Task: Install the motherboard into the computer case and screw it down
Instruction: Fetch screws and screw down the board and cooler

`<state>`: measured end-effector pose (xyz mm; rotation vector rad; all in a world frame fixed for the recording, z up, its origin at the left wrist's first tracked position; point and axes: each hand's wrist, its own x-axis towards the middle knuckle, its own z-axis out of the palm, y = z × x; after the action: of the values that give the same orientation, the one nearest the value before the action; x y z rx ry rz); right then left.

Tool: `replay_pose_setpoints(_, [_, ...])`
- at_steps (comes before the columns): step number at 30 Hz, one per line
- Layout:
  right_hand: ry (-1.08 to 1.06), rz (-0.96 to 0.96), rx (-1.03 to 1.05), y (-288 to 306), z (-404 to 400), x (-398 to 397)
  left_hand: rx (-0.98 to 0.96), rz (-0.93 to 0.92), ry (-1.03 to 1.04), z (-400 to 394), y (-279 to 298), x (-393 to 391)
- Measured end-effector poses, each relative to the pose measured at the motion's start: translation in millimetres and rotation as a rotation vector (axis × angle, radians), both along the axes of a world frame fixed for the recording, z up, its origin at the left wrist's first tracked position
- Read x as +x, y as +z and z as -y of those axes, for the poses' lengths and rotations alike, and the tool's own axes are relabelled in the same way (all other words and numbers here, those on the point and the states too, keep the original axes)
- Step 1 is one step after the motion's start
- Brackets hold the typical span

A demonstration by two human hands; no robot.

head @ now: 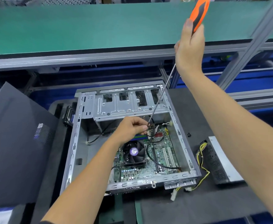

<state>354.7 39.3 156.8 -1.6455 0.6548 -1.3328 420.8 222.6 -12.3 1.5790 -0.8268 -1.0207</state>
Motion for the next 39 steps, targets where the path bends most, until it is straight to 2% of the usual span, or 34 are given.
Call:
replay_pose_setpoints(7, [0.011,-0.012,-0.016,-13,-5,-2,0.042,0.073,-0.026,4,-10,-3])
replay_pose_setpoints(27, [-0.032,-0.003,0.009,-18,7,-23,0.041,0.028,-0.085,17,-11,-18])
replay_pose_setpoints(39, [0.041,0.032,0.032,-20,12,-19,0.068,0.002,-0.115,22,-12,-19])
